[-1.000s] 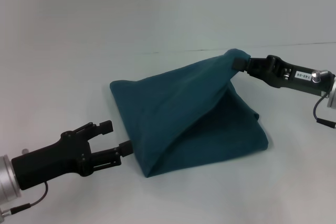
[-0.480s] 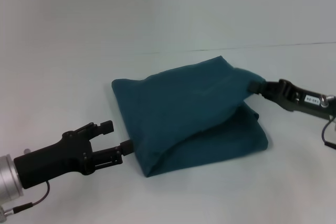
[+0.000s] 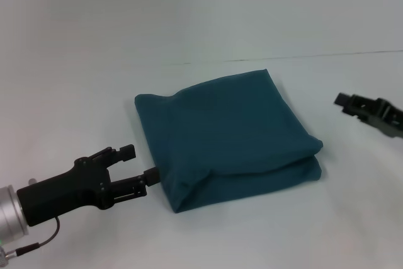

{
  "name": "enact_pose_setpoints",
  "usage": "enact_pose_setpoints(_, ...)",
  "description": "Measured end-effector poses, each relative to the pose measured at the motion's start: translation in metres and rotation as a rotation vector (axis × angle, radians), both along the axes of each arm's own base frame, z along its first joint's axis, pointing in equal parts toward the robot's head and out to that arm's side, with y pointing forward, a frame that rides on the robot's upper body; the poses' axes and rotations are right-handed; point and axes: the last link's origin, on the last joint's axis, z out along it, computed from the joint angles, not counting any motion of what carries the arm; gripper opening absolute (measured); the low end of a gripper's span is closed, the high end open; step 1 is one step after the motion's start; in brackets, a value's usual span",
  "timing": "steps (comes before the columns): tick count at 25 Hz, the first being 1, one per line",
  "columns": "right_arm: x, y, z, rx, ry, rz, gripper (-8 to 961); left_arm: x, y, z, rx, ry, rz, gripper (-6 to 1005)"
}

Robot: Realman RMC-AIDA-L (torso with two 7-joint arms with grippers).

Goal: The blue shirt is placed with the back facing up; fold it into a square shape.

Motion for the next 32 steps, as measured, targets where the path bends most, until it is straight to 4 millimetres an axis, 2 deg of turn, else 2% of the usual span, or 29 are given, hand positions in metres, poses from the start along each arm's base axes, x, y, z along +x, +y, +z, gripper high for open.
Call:
enact_pose_setpoints(4,0.002,0.015,0.024,0.002,-0.029,-0.029,513,0.002,0.002,0.001,0.008,-0.004,-0.003,948)
enact_pose_setpoints(7,-0.008,0.031,0.035,-0.056,-0.049,-0.028,661,0.004,0.004,0.001,0.010,-0.005,-0.008,948)
enact_pose_setpoints(8,-0.012,0.036,0.035,-0.084,-0.057,-0.030,674,0.004,0.005,0.001,0.011,-0.005,-0.009,948)
enact_pose_setpoints(14,-0.036,0.060,0.023,-0.227,-0.131,-0.057,752,0.006,0.008,0.002,0.012,-0.005,-0.015,948)
enact_pose_setpoints(18,-0.047,0.070,0.001,-0.256,-0.193,-0.065,804,0.005,0.010,0.001,0.022,0.005,0.001,949)
enact_pose_setpoints(24,-0.060,0.087,-0.024,-0.196,-0.280,-0.075,768,0.003,0.016,0.001,0.046,0.015,0.028,949)
enact_pose_setpoints(27,-0.070,0.095,-0.036,-0.169,-0.316,-0.063,717,0.003,0.019,0.002,0.060,0.018,0.042,949)
enact_pose_setpoints(32,-0.082,0.104,-0.044,-0.139,-0.337,-0.055,677,0.004,0.024,0.004,0.073,0.015,0.051,948)
